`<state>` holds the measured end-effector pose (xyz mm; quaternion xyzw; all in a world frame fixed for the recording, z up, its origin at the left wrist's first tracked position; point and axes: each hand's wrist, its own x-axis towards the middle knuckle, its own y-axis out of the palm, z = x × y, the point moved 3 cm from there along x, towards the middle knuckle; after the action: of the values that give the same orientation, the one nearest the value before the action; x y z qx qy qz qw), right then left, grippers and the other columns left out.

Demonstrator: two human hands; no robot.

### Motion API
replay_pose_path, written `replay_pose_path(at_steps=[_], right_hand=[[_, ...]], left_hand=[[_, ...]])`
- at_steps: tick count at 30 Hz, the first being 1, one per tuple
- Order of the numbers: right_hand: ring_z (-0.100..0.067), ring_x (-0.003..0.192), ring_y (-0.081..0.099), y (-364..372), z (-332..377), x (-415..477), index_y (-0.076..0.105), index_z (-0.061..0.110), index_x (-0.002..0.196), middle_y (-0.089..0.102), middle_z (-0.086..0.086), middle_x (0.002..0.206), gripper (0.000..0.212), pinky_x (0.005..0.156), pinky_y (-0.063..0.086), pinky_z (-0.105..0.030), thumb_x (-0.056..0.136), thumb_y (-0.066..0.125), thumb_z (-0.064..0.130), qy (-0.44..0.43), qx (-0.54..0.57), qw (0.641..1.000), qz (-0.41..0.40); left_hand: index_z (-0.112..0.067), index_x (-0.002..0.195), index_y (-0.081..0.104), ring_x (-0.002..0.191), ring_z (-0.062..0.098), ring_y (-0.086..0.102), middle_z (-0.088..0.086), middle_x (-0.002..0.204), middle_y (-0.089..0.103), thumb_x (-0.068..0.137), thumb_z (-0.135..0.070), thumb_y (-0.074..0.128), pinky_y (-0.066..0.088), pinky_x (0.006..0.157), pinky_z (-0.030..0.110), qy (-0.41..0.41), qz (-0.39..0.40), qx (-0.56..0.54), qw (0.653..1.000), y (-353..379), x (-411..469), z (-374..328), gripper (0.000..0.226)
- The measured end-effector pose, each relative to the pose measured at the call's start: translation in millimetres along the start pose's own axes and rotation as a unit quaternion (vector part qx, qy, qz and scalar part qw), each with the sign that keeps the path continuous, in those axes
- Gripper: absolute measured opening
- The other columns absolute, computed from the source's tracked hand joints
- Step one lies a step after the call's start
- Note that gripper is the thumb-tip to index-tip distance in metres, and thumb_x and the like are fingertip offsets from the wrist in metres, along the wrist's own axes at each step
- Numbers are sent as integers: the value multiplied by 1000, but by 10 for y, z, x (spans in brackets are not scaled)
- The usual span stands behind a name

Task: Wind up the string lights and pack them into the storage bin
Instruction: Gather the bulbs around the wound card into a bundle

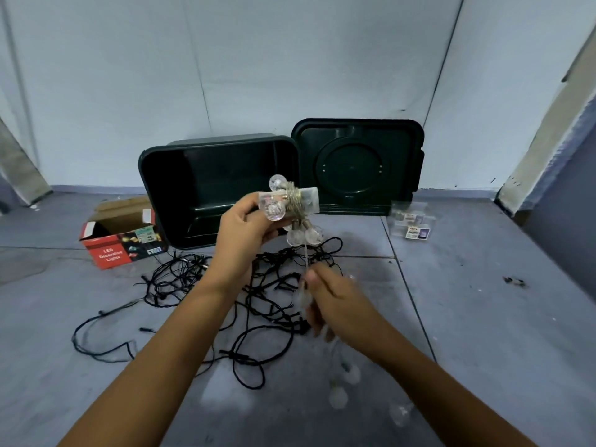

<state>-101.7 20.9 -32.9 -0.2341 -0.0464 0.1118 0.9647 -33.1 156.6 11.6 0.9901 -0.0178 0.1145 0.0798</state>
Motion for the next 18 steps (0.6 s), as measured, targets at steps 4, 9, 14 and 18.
replay_pose_path(at_steps=[4, 9, 14, 18], right_hand=[[-5, 51, 41, -308, 585, 63, 49, 22, 80, 46, 7, 60, 30, 54, 39, -23, 99, 32, 38, -133, -321, 938, 15], [-8, 40, 34, -781, 933, 558, 48, 13, 54, 41, 5, 46, 46, 46, 34, -16, 95, 46, 36, -193, -323, 926, -32], [-9, 38, 27, -820, 522, 918, 46, 16, 49, 35, 4, 42, 49, 40, 26, -18, 94, 50, 36, -55, 75, 996, 18], [-14, 48, 61, -485, 118, 840, 67, 11, 51, 62, -4, 52, 55, 48, 50, -21, 98, 41, 22, 51, 367, 926, 75]], left_hand=[[-17, 95, 66, 80, 13, 67, -2, 82, 71, 87, -10, 59, 53, 67, 22, -23, 33, 46, 998, 45, -64, 129, 12], [-13, 103, 64, 86, 15, 69, 1, 90, 73, 87, -11, 60, 56, 73, 24, -37, 121, 51, 991, 220, -232, 167, 16], [-17, 94, 66, 77, 12, 68, -3, 79, 72, 80, -15, 64, 54, 69, 22, -54, 173, -7, 983, 303, -321, 74, 15], [-15, 93, 66, 72, 13, 69, 0, 79, 73, 82, -9, 61, 54, 64, 21, -49, 141, -44, 988, 254, -285, 21, 14]])
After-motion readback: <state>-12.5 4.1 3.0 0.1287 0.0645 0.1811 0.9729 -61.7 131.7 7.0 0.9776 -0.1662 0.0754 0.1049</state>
